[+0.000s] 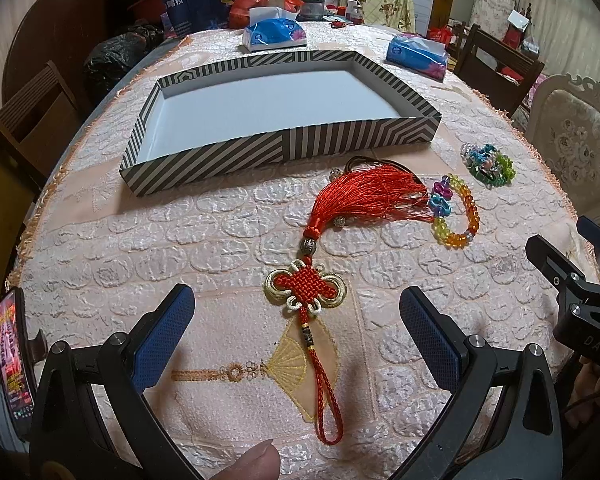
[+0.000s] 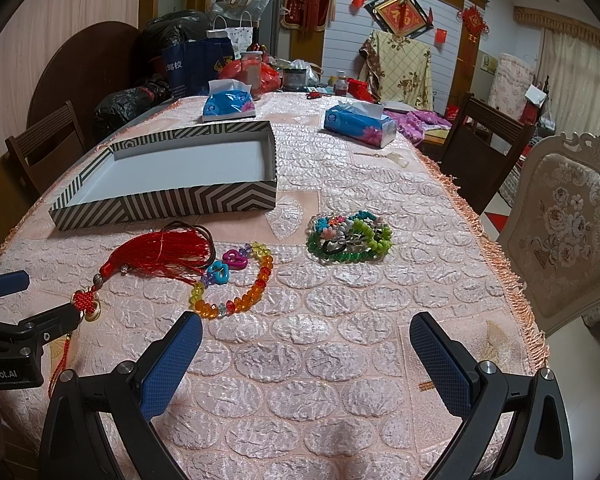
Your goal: Organize jewelry
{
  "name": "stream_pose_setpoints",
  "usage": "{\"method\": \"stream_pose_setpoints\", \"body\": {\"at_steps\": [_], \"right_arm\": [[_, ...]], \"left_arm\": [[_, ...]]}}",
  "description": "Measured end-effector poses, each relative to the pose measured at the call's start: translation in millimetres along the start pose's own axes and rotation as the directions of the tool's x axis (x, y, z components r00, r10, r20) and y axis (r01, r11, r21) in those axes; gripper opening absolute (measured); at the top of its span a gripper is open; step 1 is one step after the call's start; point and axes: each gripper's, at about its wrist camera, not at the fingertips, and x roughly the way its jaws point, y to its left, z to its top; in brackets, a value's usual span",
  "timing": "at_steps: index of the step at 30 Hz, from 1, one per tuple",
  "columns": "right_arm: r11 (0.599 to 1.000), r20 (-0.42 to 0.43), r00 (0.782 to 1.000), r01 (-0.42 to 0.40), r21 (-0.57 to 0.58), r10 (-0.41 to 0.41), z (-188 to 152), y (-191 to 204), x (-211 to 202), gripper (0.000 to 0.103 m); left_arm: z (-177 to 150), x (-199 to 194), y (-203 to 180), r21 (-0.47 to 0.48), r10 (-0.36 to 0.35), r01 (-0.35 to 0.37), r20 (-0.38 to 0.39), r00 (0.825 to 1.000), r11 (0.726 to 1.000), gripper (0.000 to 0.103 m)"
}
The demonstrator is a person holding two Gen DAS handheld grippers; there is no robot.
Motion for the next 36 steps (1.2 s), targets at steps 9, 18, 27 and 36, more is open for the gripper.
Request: {"method": "stream_pose_setpoints", "body": {"at_steps": [9,18,27,36], "right_arm": [[1.0,0.0,1.0,0.001,0.0,-0.001,0,0,0,0.103],[1.0,0.004,1.0,-0.004,0.005,0.003,1,-1,-1,0.103],[1.0,0.003,1.0,-0.002,0.007,0.002,1,-1,0,0.103],[1.0,0.004,1.0,0.001,0.009,-0.001,0,-2,0,0.103]], "left_arm": [[0,2,2,-0.004,0.005,-0.005,0.005,1.0,1.0,0.103],[-3,2,4,-0.016,0.0,0.0,0.002,1.0,1.0,0.103],[-3,4,10,-0.027,-0.013,0.013,-0.001,1.0,1.0,0.103],[-2,3,24,-0.006,-0.055,0.055,0.021,0.998,0.998,0.103]]}}
